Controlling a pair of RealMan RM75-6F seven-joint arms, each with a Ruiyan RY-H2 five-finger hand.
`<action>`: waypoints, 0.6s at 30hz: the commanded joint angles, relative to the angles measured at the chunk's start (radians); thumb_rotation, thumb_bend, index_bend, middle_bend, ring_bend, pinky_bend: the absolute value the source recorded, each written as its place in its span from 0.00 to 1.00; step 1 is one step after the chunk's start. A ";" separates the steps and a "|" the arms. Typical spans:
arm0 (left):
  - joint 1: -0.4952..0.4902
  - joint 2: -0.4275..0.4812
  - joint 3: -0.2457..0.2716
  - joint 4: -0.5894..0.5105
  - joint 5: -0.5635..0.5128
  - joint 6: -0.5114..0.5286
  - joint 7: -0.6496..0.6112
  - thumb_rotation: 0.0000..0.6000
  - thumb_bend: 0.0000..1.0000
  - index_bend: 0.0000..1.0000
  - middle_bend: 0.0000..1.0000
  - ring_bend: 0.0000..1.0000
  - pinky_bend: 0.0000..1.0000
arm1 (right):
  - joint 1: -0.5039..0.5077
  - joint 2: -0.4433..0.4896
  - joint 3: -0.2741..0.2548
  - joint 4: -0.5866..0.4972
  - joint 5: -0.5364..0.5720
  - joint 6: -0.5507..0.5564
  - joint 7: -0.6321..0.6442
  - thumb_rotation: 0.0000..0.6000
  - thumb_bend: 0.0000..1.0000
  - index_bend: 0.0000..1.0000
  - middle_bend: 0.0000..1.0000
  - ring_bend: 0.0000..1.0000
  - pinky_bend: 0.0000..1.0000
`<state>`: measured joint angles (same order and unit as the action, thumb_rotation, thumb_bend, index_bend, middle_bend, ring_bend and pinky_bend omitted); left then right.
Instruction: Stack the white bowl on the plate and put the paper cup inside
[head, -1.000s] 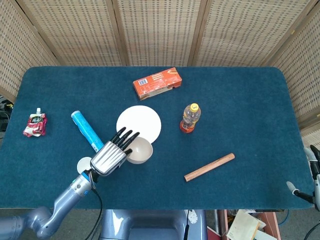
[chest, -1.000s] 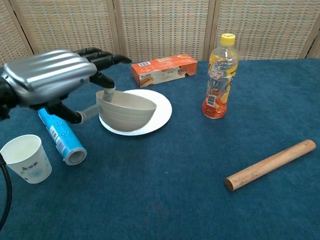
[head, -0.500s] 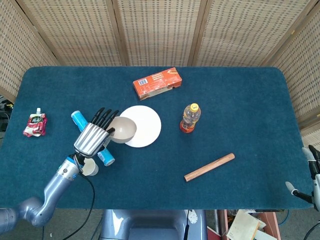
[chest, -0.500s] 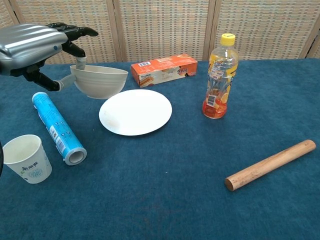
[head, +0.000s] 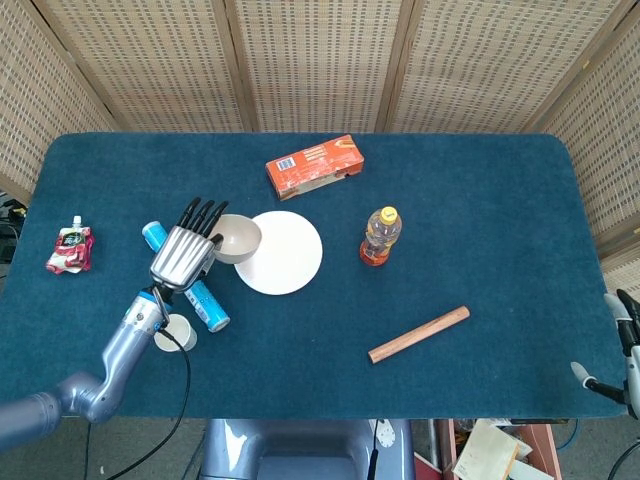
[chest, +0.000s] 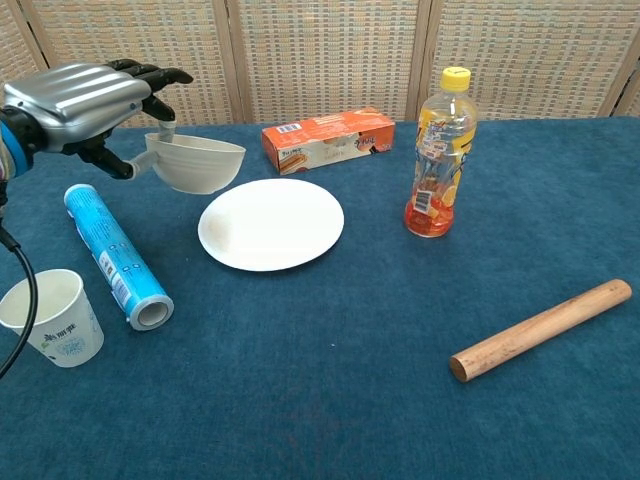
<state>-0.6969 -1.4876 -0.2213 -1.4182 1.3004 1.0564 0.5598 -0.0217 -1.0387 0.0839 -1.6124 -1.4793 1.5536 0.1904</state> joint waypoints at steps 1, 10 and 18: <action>-0.033 -0.035 -0.018 0.039 -0.039 -0.031 0.021 1.00 0.48 0.64 0.00 0.00 0.00 | 0.005 0.001 0.004 0.010 0.015 -0.015 0.018 1.00 0.17 0.00 0.00 0.00 0.00; -0.110 -0.131 -0.037 0.128 -0.102 -0.075 0.062 1.00 0.48 0.64 0.00 0.00 0.00 | 0.010 0.002 0.010 0.035 0.037 -0.039 0.063 1.00 0.17 0.00 0.00 0.00 0.00; -0.162 -0.191 -0.047 0.184 -0.167 -0.107 0.104 1.00 0.48 0.64 0.00 0.00 0.00 | 0.008 0.006 0.012 0.048 0.045 -0.046 0.098 1.00 0.17 0.00 0.00 0.00 0.00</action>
<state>-0.8499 -1.6699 -0.2654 -1.2442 1.1447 0.9554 0.6534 -0.0127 -1.0339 0.0961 -1.5649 -1.4338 1.5074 0.2858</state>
